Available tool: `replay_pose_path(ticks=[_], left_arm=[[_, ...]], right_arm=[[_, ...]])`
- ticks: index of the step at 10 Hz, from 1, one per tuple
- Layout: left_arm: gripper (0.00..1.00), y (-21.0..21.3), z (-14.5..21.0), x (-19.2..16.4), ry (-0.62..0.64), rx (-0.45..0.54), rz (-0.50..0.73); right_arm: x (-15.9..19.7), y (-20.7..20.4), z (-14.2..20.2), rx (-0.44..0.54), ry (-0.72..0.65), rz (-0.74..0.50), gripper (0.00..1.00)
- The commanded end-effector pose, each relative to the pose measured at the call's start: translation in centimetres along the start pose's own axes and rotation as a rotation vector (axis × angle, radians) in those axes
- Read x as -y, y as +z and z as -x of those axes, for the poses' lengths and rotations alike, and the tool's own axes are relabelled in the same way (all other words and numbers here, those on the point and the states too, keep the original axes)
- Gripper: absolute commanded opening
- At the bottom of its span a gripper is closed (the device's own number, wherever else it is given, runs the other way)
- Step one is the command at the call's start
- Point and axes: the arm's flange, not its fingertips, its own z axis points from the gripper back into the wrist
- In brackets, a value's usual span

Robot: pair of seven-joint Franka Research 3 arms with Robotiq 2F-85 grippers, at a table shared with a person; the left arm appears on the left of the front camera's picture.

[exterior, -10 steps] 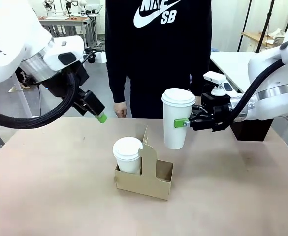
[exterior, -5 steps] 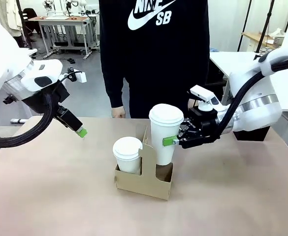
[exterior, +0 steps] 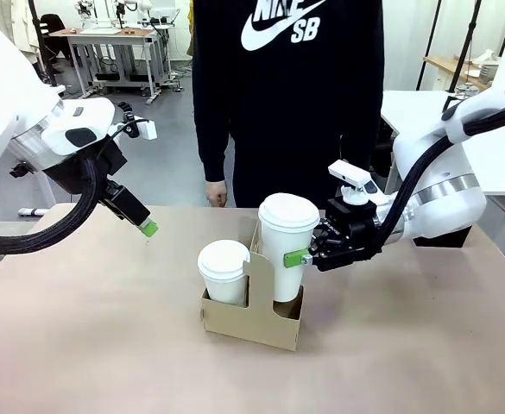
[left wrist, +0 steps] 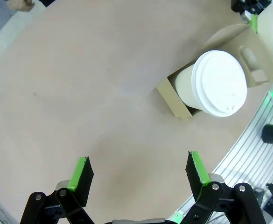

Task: Pour a drink into a cup and package it in a carrier.
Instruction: Insert the held 600 ml Paper Cup into the Cup Carrier.

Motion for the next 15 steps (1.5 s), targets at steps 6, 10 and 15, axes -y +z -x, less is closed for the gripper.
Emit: replay_pose_path(ticks=[6,10,15], left_arm=[[1.0,0.2,-0.2,0.2,0.012,-0.004,0.002],[1.0,0.2,-0.2,0.2,0.012,-0.004,0.002],[1.0,0.2,-0.2,0.2,0.012,-0.004,0.002]], right_arm=[[0.1,1.3,4.0,0.01,-0.044,-0.077,0.81],[1.1,1.9,7.5,0.009,-0.011,-0.103,0.81],[0.9,2.4,8.0,-0.058,0.079,-0.099,1.0]])
